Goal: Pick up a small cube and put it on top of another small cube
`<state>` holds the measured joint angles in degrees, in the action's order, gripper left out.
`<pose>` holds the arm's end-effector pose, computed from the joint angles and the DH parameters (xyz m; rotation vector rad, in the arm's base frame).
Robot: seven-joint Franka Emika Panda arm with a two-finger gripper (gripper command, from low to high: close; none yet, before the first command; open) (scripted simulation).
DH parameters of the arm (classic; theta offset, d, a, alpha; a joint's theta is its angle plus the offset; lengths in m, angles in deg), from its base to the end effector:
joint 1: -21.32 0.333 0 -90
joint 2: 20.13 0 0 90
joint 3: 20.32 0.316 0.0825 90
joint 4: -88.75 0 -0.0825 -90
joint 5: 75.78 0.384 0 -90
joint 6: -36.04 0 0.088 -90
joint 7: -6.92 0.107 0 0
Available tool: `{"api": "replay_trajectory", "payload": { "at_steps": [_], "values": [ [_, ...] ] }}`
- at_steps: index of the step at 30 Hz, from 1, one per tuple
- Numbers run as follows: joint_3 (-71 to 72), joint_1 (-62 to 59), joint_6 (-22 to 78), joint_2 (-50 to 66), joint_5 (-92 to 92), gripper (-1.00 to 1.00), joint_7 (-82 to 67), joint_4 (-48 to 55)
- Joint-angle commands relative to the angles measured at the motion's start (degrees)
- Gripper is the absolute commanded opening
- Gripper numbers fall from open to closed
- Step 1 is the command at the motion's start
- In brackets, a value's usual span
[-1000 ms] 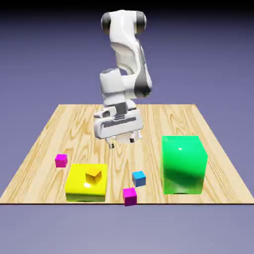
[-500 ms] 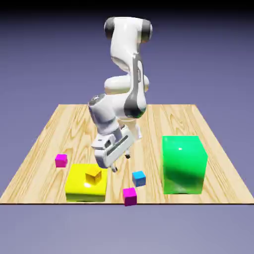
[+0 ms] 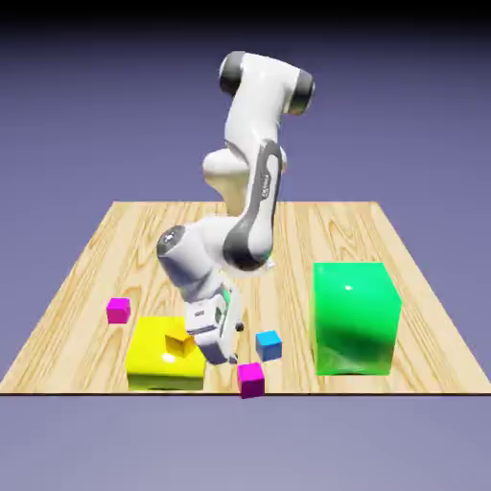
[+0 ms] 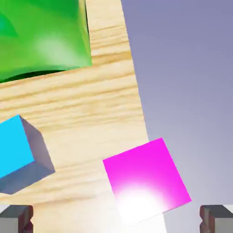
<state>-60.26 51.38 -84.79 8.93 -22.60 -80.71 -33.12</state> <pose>0.5361 -0.0631 0.1964 -2.5056 -0.9569 -0.1169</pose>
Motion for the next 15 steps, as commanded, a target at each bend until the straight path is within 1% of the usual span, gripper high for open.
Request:
{"api": "replay_trajectory", "payload": {
  "at_steps": [1,7,8,9,12,13,14,15],
  "values": [
    [-0.77,0.56,1.02,1.18,1.02,0.00,-2.50,0.75],
    [-5.36,3.94,7.13,8.28,7.13,0.00,-17.44,5.25],
    [-5.51,4.05,7.34,8.52,7.34,0.00,-17.95,5.40],
    [-5.51,4.05,7.34,8.52,7.34,0.00,-17.95,5.40],
    [-0.34,2.87,3.40,14.74,13.92,0.00,-21.24,6.20],
    [-0.01,2.80,3.15,15.14,14.34,0.00,-21.45,6.25],
    [-0.01,2.80,3.15,15.14,14.34,-1.00,-21.45,6.25],
    [-0.01,2.80,3.15,15.14,14.34,-1.00,-21.45,6.25]
  ]
}}
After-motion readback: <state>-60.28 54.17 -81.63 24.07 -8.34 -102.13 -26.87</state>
